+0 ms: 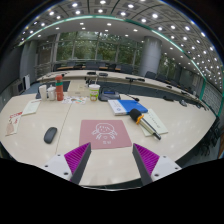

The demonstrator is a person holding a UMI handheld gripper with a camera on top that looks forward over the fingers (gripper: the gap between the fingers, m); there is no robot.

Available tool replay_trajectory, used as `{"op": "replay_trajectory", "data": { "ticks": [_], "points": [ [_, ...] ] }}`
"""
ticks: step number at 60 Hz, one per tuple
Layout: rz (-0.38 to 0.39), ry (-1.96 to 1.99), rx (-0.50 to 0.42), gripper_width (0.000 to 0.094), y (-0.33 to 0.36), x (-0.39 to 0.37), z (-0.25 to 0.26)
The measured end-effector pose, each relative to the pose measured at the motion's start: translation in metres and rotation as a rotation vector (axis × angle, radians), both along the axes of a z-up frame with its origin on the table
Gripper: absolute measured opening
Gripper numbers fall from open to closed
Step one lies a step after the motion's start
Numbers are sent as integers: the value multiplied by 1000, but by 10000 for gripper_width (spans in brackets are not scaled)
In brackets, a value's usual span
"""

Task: Arrange mouse

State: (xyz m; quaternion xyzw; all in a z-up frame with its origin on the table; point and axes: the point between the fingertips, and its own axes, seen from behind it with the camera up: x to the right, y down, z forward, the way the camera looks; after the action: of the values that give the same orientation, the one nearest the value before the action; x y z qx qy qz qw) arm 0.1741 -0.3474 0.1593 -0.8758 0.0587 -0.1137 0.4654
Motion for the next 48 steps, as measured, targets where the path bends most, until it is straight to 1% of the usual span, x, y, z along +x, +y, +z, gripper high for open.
{"op": "replay_trajectory", "data": {
  "ticks": [9, 16, 25, 28, 38, 43, 48],
  "points": [
    [-4, -17, -25, 853, -23, -7, -12],
    [-5, -5, -65, 853, -49, -24, -36],
    [26, 14, -113, 856, -70, -66, -69],
    [44, 28, -116, 860, -72, -86, -75],
    [136, 75, -94, 859, -30, -169, -98],
    [186, 93, -81, 857, 5, -210, -107],
    [215, 109, -57, 851, 54, -243, -116]
  ]
}}
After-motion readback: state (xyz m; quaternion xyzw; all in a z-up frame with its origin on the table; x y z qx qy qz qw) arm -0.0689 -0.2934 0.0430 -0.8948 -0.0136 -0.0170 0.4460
